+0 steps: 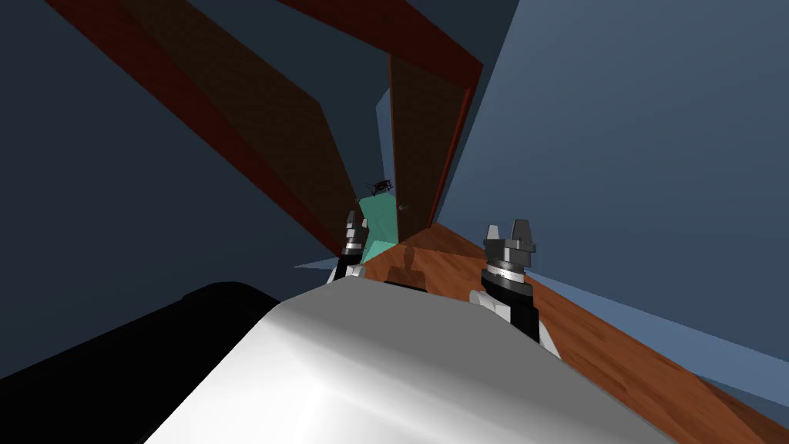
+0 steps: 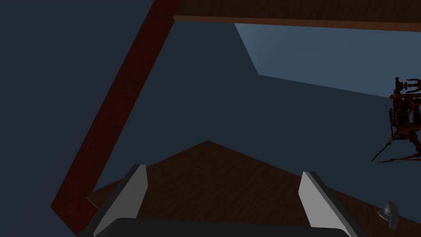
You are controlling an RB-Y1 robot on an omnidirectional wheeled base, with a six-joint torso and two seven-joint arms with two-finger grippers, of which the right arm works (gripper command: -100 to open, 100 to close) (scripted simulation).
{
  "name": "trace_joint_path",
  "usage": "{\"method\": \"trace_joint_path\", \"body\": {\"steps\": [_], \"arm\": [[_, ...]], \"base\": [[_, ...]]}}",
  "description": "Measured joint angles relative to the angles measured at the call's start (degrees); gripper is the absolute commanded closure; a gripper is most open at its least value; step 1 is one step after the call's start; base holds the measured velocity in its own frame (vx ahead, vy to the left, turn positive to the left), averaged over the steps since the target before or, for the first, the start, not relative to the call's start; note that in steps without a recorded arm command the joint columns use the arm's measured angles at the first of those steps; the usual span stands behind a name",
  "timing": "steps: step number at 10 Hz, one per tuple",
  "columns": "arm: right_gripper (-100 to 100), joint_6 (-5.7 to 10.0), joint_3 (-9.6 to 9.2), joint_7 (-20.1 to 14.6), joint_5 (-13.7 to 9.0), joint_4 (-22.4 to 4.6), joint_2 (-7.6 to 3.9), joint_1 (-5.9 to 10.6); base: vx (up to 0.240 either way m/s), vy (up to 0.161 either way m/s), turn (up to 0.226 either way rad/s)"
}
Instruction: Push the door open
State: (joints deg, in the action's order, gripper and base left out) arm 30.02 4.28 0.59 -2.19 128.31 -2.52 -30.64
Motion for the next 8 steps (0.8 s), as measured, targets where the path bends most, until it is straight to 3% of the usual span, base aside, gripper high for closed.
{"method": "trace_joint_path", "body": {"steps": [5, 7, 8], "arm": [[-100, 0.72, -2.26, -1.1, 1.8, -5.4, -0.77, 1.85], [-100, 1.87, -3.73, -1.7, 2.7, -7.7, -1.1, 1.36], [-100, 2.19, -3.98, -2.1, 2.9, -9.0, -1.32, 1.9]], "base": [[0.202, -0.023, 0.025], [0.131, -0.001, 0.022], [0.131, 0.0, 0.035]]}}
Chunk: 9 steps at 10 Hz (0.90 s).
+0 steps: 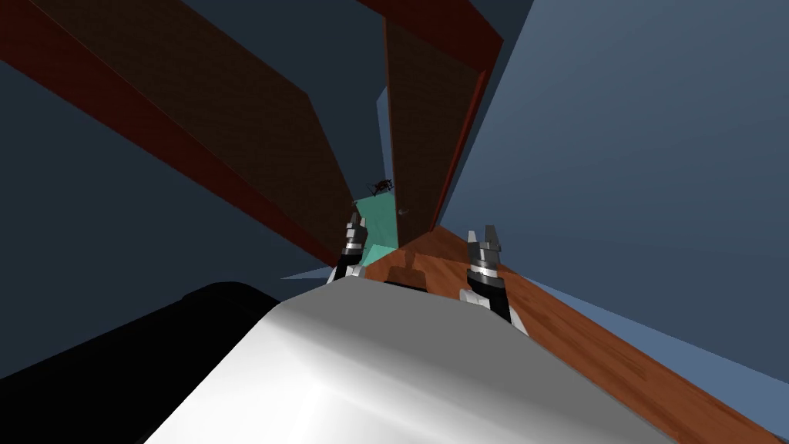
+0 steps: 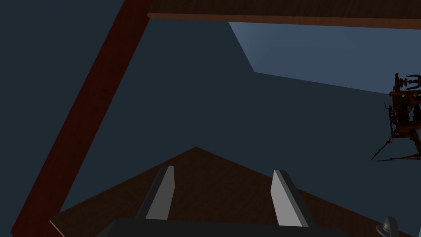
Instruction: Push the door open
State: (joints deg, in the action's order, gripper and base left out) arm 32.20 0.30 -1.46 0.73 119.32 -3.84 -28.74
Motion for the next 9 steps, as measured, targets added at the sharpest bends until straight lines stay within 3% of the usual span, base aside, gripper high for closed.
{"method": "trace_joint_path", "body": {"steps": [9], "arm": [[-100, 2.25, -4.61, -2.2, 3.4, -10.4, -0.96, 2.56]], "base": [[0.104, -0.009, 0.025]]}}
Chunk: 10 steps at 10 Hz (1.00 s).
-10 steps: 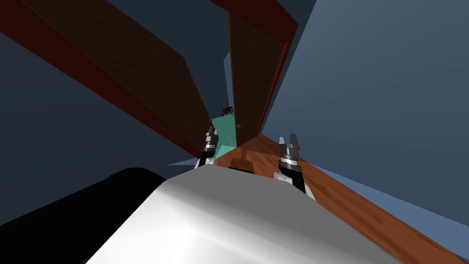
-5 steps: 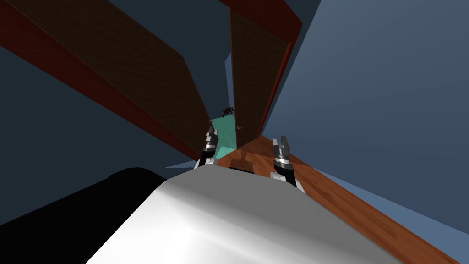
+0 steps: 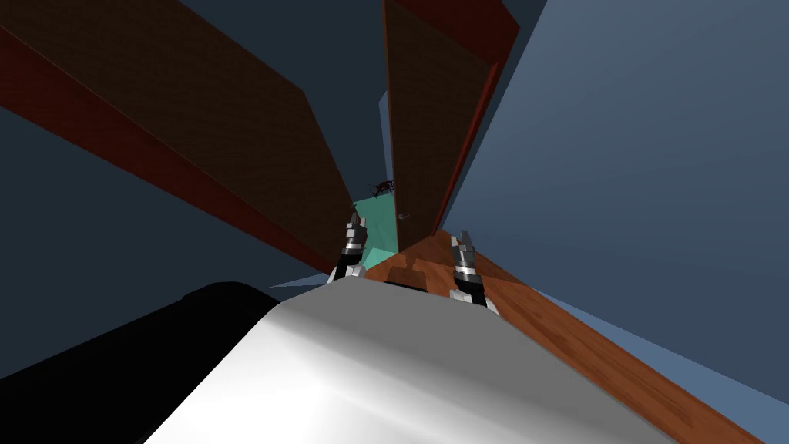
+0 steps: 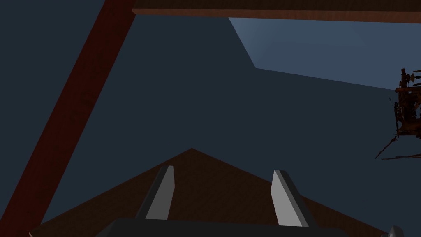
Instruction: Push the door open
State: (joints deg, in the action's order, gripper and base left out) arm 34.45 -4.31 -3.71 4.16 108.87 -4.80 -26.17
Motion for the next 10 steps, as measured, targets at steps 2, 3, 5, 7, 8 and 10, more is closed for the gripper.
{"method": "trace_joint_path", "body": {"steps": [2, 3, 5, 7, 8, 10], "arm": [[-100, 0.3, -1.22, -0.5, 0.8, -1.7, -0.1, 0.11], [-100, 0.88, -1.63, -0.8, 1.2, -3.3, -0.31, 0.43], [-100, 1.37, -2.93, -1.3, 2.1, -5.3, -0.33, 0.67], [-100, 1.55, -4.02, -1.7, 2.9, -7.8, -0.36, 1.68], [-100, 2.28, -4.51, -2.0, 3.3, -9.5, -0.47, 1.85], [-100, 2.72, -5.6, -2.7, 4.1, -11.7, -0.7, 2.39]], "base": [[0.111, -0.015, 0.025], [0.095, -0.021, 0.03], [0.1, -0.011, 0.023], [0.094, -0.005, 0.03], [0.086, -0.007, 0.027], [0.095, -0.026, 0.027]]}}
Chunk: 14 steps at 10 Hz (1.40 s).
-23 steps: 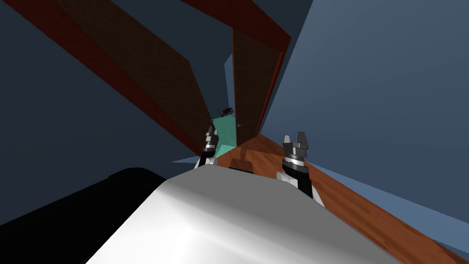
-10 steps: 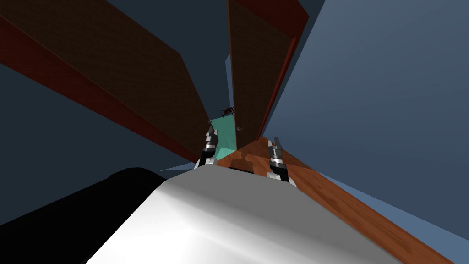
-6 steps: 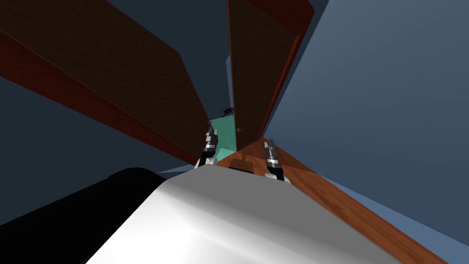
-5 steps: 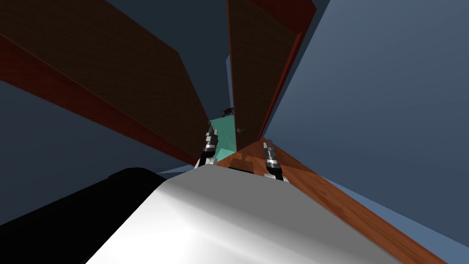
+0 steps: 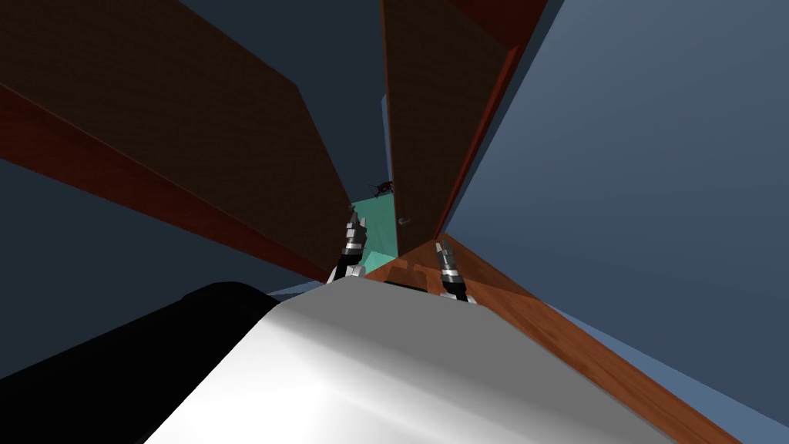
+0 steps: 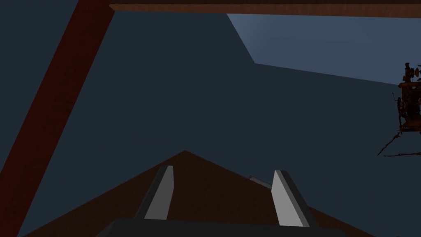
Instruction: Push the door open
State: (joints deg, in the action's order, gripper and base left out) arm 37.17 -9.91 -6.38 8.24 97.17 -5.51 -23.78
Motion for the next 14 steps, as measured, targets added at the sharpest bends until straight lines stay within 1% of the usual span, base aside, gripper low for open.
{"method": "trace_joint_path", "body": {"steps": [2, 3, 4, 6, 7, 8, 9, 10, 12, 14], "arm": [[-100, 0.7, -0.99, -0.7, 0.7, -2.5, -0.34, 0.46], [-100, 1.08, -1.74, -0.7, 1.3, -3.9, -0.04, 0.72], [-100, 1.56, -2.24, -1.0, 1.6, -5.2, -0.29, 0.85], [-100, 1.78, -3.33, -1.7, 2.4, -7.3, -0.44, 1.51], [-100, 1.76, -3.97, -2.0, 2.9, -8.0, -0.53, 1.52], [-100, 2.3, -4.09, -2.1, 3.0, -9.4, -0.44, 2.04], [-100, 2.77, -4.63, -2.3, 3.5, -11.5, -0.39, 2.84], [-100, 2.8, -5.38, -2.8, 4.0, -12.1, -0.63, 2.75], [-100, 3.27, -6.61, -3.3, 4.8, -14.2, -0.66, 2.94], [-100, 4.13, -7.55, -3.6, 5.6, -17.1, -0.59, 3.73]], "base": [[0.107, -0.01, 0.03], [0.101, 0.004, 0.031], [0.09, -0.007, 0.022], [0.096, -0.012, 0.027], [0.064, -0.014, 0.007], [0.098, -0.017, 0.035], [0.119, -0.027, 0.044], [0.121, -0.022, 0.025], [0.101, -0.018, 0.021], [0.091, -0.01, 0.027]]}}
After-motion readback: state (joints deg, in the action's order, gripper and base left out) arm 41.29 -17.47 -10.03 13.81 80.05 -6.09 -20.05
